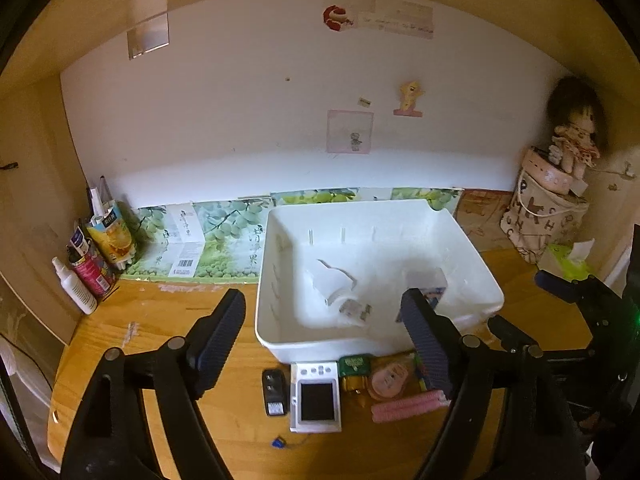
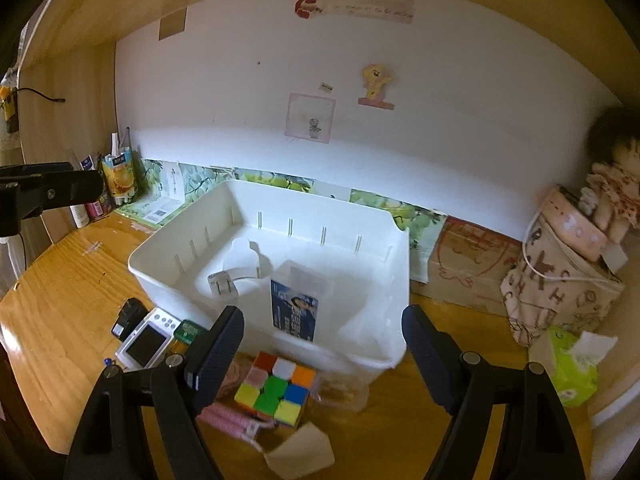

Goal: Organize rigid objects
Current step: 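Withdraw both grippers from the bin toward the remaining items, then grasp the pink hair curlers with the left gripper while the right grasps the beige pouch, then lift the pink curlers and beige pouch with both grippers over the white bin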

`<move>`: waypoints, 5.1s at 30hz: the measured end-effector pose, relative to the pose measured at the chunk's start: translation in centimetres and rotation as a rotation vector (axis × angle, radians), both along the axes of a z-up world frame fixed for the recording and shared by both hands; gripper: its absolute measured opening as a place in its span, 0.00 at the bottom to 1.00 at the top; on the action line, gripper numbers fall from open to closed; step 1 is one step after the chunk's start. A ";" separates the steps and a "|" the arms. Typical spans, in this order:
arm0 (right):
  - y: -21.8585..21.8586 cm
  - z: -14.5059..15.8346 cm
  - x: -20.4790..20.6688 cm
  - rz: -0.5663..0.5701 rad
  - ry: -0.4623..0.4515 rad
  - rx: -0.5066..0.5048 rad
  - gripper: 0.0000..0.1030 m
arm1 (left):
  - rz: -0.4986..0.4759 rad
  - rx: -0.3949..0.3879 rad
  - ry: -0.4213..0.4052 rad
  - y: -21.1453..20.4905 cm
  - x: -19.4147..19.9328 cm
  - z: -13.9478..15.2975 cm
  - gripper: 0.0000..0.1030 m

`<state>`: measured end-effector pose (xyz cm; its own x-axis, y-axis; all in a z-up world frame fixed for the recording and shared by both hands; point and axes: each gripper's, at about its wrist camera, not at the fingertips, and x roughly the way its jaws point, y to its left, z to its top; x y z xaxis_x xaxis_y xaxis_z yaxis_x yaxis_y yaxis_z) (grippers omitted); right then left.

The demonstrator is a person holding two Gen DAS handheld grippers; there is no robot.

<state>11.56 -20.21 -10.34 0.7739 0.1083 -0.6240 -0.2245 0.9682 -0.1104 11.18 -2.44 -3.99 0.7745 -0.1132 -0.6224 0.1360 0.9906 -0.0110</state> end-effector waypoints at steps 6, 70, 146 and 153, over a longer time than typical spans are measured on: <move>-1.3 -0.3 -3.1 -0.026 0.015 0.014 0.80 | -0.033 0.013 0.025 -1.2 -2.4 -0.8 0.80; -1.1 -12.3 -2.7 0.074 0.273 -0.028 0.79 | -0.448 0.368 0.645 -11.2 4.3 -17.1 0.79; -2.4 -3.9 -8.5 0.106 0.101 -0.055 0.63 | -0.076 0.117 0.492 -1.7 -5.4 -5.3 0.26; -1.7 -1.7 -5.3 0.125 0.046 -0.009 0.63 | -0.035 0.100 0.398 0.4 -3.5 -2.3 0.26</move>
